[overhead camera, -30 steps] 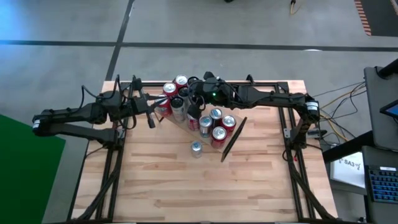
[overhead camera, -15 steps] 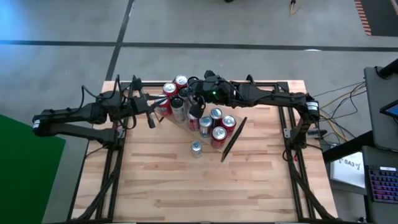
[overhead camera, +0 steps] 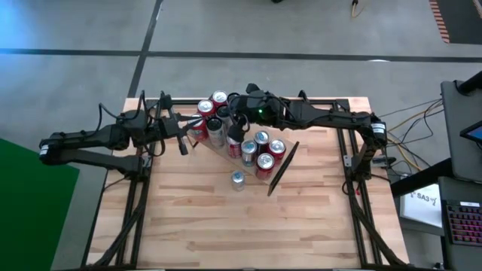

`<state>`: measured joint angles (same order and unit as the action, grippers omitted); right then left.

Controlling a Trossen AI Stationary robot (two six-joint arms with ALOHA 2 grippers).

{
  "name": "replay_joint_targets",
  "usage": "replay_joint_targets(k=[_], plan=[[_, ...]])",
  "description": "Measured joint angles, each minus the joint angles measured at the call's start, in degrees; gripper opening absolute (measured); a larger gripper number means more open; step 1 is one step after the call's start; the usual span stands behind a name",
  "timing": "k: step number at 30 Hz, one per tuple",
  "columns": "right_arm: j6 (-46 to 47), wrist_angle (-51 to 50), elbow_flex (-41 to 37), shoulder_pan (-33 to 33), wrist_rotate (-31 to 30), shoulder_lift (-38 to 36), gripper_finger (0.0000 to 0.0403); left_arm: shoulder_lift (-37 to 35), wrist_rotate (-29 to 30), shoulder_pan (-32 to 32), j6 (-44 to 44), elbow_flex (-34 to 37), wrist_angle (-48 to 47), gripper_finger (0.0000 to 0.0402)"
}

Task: Place canned beverage on shelf
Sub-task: Put the white/pink soda can on the shelf, align with the other white/pink soda cans

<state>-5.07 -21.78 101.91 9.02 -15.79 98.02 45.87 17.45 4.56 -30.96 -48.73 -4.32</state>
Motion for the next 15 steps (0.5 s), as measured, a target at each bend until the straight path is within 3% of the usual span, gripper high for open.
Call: replay_joint_targets(k=[15], plan=[[1.5,-0.7,0.0,-0.1,1.2,1.5,0.0009,0.0,0.0,0.0,0.0,0.0,0.0,0.0000]])
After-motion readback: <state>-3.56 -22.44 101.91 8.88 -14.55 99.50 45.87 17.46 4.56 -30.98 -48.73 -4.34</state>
